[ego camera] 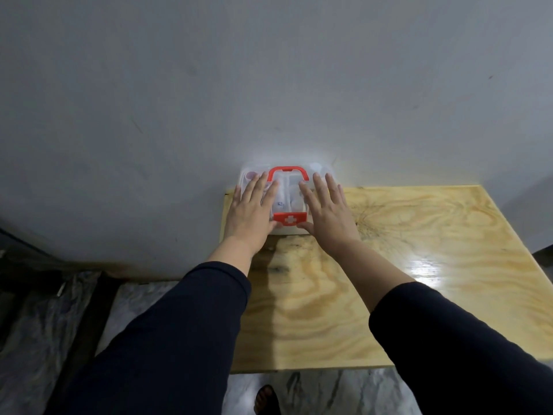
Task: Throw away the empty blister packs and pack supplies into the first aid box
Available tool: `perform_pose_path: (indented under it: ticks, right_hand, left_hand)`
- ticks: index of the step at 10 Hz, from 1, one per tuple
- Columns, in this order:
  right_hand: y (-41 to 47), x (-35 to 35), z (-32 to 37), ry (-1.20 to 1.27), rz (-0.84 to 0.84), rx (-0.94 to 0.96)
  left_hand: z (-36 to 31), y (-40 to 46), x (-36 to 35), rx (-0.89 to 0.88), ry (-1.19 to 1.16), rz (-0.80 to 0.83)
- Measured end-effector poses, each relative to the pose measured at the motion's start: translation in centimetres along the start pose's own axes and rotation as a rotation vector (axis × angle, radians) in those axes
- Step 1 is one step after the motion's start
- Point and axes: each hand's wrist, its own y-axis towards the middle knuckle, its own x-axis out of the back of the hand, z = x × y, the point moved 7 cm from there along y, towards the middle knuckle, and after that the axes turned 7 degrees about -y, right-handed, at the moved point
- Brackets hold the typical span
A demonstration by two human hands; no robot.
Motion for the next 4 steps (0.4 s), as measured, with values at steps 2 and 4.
perform_pose_path:
  ticks: [2, 4]
  right_hand:
    - [0.8, -0.1, -0.4, -0.041, 0.025, -0.005]
    - [1.2, 3.1, -1.0, 0.125, 0.204, 0.047]
  left_hand:
    - [0.2, 0.7, -0.1, 0.015, -0.014, 0.006]
    - [0.8, 0.1, 2.3, -0.090, -0.080, 0.083]
